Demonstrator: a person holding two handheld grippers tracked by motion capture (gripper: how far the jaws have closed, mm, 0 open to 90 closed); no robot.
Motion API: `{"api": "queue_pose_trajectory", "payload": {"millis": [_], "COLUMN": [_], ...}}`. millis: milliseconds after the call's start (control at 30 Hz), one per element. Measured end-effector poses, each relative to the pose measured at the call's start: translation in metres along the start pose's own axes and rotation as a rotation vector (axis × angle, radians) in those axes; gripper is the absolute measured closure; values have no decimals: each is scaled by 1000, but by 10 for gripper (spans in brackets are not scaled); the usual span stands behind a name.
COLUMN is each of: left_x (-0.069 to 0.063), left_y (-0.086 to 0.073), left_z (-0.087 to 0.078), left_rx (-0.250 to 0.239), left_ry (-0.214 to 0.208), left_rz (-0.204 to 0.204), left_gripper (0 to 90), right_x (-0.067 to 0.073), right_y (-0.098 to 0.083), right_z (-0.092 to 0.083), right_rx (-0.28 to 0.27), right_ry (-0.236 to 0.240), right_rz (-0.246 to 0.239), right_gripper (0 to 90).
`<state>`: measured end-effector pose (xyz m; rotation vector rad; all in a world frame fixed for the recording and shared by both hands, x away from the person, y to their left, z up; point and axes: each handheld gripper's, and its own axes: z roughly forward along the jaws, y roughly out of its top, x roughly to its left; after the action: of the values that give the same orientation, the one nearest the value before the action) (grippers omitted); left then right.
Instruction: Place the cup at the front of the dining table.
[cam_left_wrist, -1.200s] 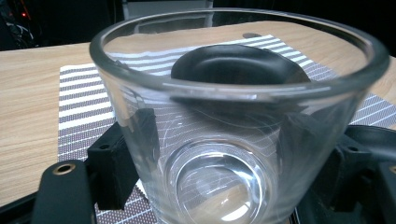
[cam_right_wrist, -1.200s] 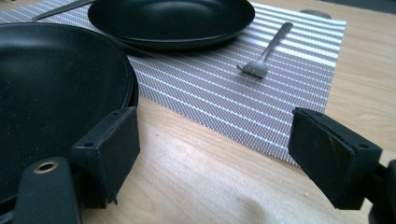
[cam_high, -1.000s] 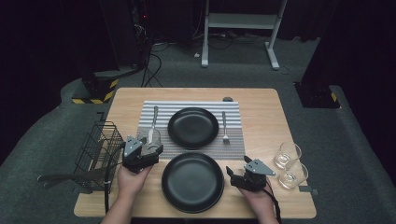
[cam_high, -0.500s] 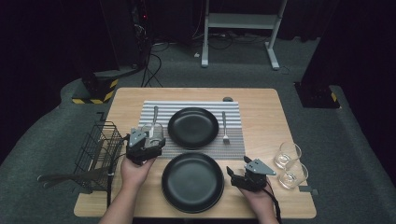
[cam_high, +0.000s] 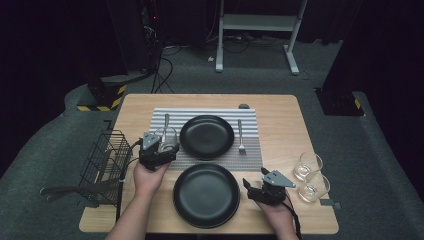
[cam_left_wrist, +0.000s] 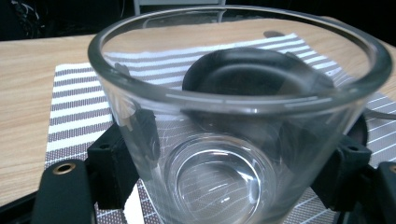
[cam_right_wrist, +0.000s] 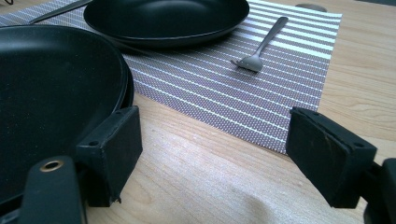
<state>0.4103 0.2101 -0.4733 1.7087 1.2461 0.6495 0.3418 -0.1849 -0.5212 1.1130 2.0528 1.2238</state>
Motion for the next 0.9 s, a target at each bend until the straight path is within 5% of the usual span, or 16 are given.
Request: {"api": "queue_pose_trajectory", "payload": {"millis": [900], "left_x": [1], "left_y": [-26], "left_z": [29], "left_rx": [106], "left_ry": [25], "left_rz": [-3], "left_gripper": [224], "right_x": [-1], "right_y": [0], "right_z": [1], "right_rx": [10], "right_ry": [3], "right_rz": [11], "right_gripper": [191]}}
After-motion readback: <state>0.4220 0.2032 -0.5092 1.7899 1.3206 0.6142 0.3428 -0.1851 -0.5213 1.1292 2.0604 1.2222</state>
